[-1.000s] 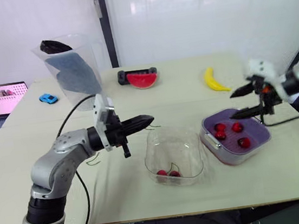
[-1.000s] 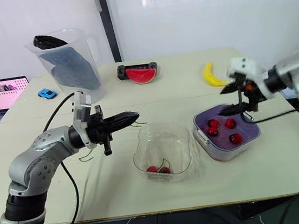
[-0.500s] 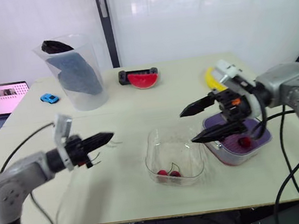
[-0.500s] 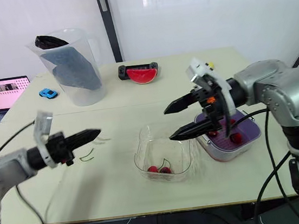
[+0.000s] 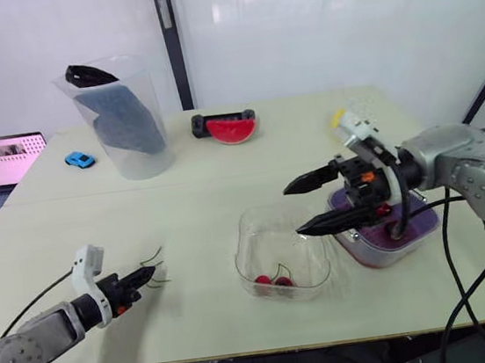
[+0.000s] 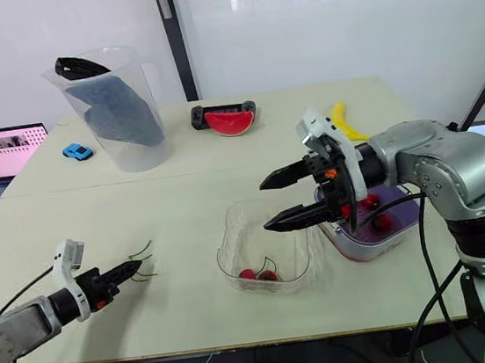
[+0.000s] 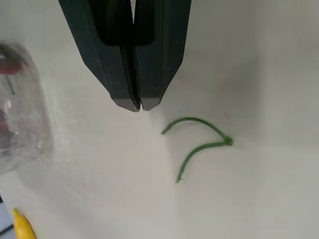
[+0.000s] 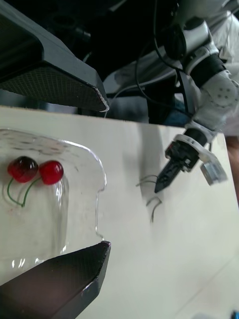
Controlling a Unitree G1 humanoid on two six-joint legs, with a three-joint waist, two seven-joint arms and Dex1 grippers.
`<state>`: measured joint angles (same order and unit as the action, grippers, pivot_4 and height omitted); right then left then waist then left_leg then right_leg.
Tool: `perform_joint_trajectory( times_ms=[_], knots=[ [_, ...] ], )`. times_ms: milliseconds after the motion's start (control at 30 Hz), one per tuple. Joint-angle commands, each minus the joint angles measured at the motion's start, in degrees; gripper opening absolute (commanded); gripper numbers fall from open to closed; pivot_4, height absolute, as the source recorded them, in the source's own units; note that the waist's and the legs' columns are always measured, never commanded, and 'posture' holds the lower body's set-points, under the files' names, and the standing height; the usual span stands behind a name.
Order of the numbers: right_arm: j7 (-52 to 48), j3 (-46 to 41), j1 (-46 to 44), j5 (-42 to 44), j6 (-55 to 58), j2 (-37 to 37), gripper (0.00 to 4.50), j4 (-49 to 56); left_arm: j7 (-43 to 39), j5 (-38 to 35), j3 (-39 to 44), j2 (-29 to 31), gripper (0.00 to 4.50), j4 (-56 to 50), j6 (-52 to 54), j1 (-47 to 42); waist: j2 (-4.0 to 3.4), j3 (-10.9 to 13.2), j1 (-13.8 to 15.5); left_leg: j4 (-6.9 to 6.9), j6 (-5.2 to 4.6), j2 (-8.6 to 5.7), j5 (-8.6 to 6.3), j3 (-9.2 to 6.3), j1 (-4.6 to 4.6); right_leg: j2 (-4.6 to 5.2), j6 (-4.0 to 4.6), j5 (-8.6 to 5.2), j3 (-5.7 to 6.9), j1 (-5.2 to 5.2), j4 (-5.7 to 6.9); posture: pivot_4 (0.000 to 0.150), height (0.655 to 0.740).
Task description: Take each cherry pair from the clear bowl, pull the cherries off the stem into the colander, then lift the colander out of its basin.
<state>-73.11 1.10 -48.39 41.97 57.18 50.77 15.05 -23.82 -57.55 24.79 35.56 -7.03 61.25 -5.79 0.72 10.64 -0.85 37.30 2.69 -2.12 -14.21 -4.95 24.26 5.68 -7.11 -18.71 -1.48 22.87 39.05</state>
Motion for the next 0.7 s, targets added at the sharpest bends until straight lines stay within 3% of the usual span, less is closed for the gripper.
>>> perform_joint_trajectory(
  times_ms=[33, 100, 333, 500, 700],
  knots=[
    [0.8, -3.1, 0.6, 1.3, -0.9, 1.2, 4.5, 0.9, -1.7, 2.4, 0.1, 1.7, 0.28, -0.2, -2.0, -0.2, 0.01, 0.0, 0.0, 0.0, 0.0, 0.0, 0.0, 0.0, 0.0, 0.0, 0.0, 0.0, 0.0, 0.0, 0.0, 0.15, 0.74],
    [1.6, -3.6, 1.1, 1.5, -0.8, 1.2, 4.5, 0.4, -1.8, 1.0, 2.8, 3.3, 0.91, 0.1, -1.1, -1.6, 0.03, 0.0, 0.0, 0.0, 0.0, 0.0, 0.0, 0.0, 0.0, 0.0, 0.0, 0.0, 0.0, 0.0, 0.0, 0.15, 0.74],
    [3.9, -1.7, 0.9, 2.0, 1.3, 1.7, 4.5, 2.6, -6.9, -1.5, 7.3, 9.1, 4.42, -0.8, -1.1, -5.0, 0.03, 0.0, -0.1, -0.04, 0.0, 0.03, 0.0, 0.01, 0.0, 0.01, 0.0, 0.0, -0.01, 0.03, 0.0, 0.15, 0.74],
    [4.8, 0.7, -1.4, -1.4, 0.0, 3.4, 4.5, 1.6, -17.6, -4.7, 6.1, 14.1, 4.42, -7.6, -2.2, -6.8, 0.03, 0.0, -0.1, -0.04, 0.0, 0.03, 0.0, 0.03, 0.02, 0.03, 0.0, 0.0, -0.01, 0.03, -0.04, 0.15, 0.74],
    [6.8, 0.5, -0.7, -3.4, -0.8, 6.3, 4.5, 5.3, -29.1, 10.0, -6.1, 21.4, 4.42, -7.6, -17.2, -15.2, -0.01, 0.0, 0.0, -0.09, 0.03, -0.04, 0.02, 0.1, 0.03, 0.02, 0.01, 0.0, -0.02, 0.03, -0.08, 0.15, 0.74]
  ],
)
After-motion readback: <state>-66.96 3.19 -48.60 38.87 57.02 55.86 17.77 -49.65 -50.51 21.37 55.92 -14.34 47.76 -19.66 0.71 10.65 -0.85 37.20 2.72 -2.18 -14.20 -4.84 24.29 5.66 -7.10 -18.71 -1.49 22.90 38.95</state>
